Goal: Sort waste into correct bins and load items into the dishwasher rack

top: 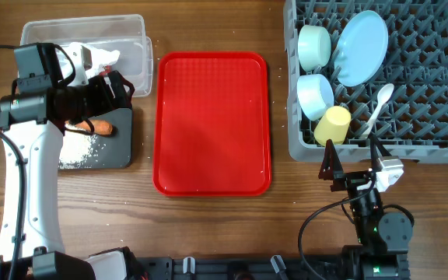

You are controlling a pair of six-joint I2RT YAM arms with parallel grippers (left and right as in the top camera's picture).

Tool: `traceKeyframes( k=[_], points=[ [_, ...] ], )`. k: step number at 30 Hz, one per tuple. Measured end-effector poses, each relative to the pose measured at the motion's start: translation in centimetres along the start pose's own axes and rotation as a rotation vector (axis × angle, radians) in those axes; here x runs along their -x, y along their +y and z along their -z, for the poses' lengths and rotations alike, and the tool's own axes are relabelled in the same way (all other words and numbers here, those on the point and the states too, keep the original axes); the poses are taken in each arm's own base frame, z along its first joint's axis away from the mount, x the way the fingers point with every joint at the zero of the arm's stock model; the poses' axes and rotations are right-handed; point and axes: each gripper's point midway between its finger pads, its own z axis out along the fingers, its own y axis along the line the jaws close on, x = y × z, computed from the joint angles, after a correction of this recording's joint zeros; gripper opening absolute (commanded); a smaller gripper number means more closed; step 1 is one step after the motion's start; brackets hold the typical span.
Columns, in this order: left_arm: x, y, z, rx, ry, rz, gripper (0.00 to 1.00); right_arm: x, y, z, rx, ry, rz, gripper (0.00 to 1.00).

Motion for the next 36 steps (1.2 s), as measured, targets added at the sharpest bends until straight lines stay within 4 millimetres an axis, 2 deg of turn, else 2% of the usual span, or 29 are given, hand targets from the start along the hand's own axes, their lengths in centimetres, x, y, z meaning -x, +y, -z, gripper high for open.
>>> traceKeyframes(
  k=[2, 4, 5, 31, 33, 36],
  points=[
    [0.0, 0.0, 0.0, 0.000, 0.000, 0.000, 1.00, -1.0, -0.2, 0.0, -0.006, 0.040, -0.006, 1.00],
    [0.0, 0.0, 0.0, 0.000, 0.000, 0.000, 1.00, -2.8, -0.4, 0.2, -0.019, 0.110, -0.029, 1.00],
    [0.0, 0.0, 0.0, 0.000, 0.000, 0.000, 1.00, -2.9, -0.4, 0.2, -0.020, 0.115, -0.036, 1.00],
    [0.0, 0.0, 0.0, 0.000, -0.001, 0.000, 1.00, -2.9, -0.4, 0.2, -0.021, 0.115, -0.059, 1.00],
    [0.2, 0.1, 0.6, 0.015, -0.021, -0.006, 1.00, -2.9, -0.4, 0.2, -0.021, 0.115, -0.059, 1.00],
    [0.6, -0.3, 2.6, 0.030, -0.084, -0.027, 1.00, -2.9, -0.4, 0.2, -0.021, 0.115, -0.059, 1.00]
  ],
)
